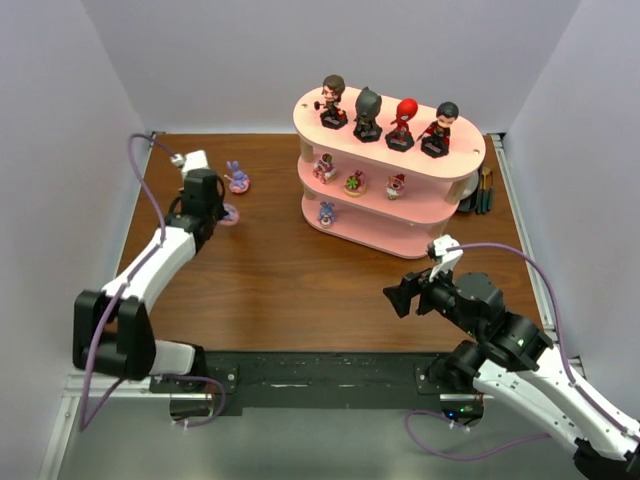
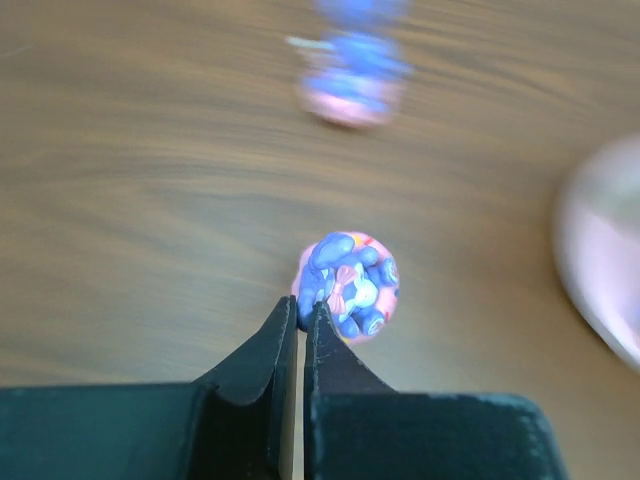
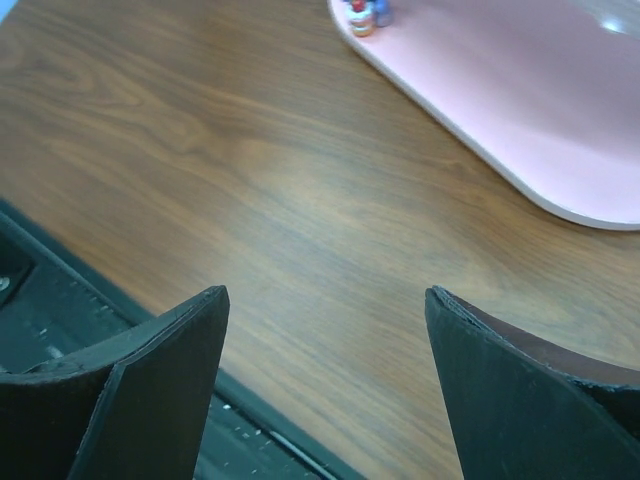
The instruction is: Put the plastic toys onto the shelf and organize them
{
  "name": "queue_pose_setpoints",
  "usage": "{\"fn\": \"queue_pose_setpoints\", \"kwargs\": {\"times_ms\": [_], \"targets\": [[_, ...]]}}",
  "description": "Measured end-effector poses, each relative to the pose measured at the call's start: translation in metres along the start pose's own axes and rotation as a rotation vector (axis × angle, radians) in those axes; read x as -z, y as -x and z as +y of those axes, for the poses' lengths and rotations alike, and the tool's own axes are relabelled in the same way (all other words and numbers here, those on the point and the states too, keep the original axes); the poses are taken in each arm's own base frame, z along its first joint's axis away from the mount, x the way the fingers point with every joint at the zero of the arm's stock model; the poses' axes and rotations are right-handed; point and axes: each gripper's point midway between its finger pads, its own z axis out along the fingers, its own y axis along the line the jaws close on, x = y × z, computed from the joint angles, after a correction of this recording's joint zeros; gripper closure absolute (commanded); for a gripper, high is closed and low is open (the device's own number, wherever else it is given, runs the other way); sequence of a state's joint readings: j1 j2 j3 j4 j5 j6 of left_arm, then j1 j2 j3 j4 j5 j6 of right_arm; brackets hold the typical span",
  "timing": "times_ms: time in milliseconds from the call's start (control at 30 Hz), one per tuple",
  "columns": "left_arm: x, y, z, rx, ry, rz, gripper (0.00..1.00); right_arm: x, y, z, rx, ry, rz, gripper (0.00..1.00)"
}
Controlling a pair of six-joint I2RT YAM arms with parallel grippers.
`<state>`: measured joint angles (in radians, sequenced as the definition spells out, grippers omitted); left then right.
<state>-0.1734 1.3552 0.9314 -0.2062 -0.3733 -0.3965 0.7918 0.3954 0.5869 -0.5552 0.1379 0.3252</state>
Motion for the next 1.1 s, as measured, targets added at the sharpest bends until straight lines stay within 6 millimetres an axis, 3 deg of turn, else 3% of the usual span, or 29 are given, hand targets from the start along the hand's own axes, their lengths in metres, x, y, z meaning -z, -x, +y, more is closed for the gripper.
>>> {"fn": "queue_pose_setpoints", "kwargs": {"times_ms": [33,267,400,533,700,933,1100], "targets": [[0.017,-0.005,-0.022,-0.049,-0.109,-0.005,1.0,-0.001,0.0,0.003,-0.002,0.013,0.009,0.18],[0.105,-0.043,-0.109,-0.338,-0.654,0.003,1.0,-0.006,-0.012,0.023,-0.002,0.118,0.092,0.21],[0.159,-0.087,-0.153,-0.556,-0.948,0.047,1.0,-0.011,-0.013,0.041,-0.002,0.21,0.116,0.24],[0.204,-0.12,-0.175,-0.703,-1.153,0.095,1.0,-0.02,-0.011,0.054,-0.004,0.265,0.128,0.26],[0.236,-0.132,-0.195,-0.774,-1.292,0.107,1.0,-0.029,-0.006,0.064,-0.008,0.321,0.08,0.29],[0.264,-0.14,-0.209,-0.807,-1.387,0.104,1.0,-0.042,-0.008,0.074,-0.021,0.382,0.039,0.32],[0.272,-0.142,-0.217,-0.815,-1.416,0.104,1.0,-0.047,-0.014,0.078,-0.03,0.417,0.032,0.36]]}}
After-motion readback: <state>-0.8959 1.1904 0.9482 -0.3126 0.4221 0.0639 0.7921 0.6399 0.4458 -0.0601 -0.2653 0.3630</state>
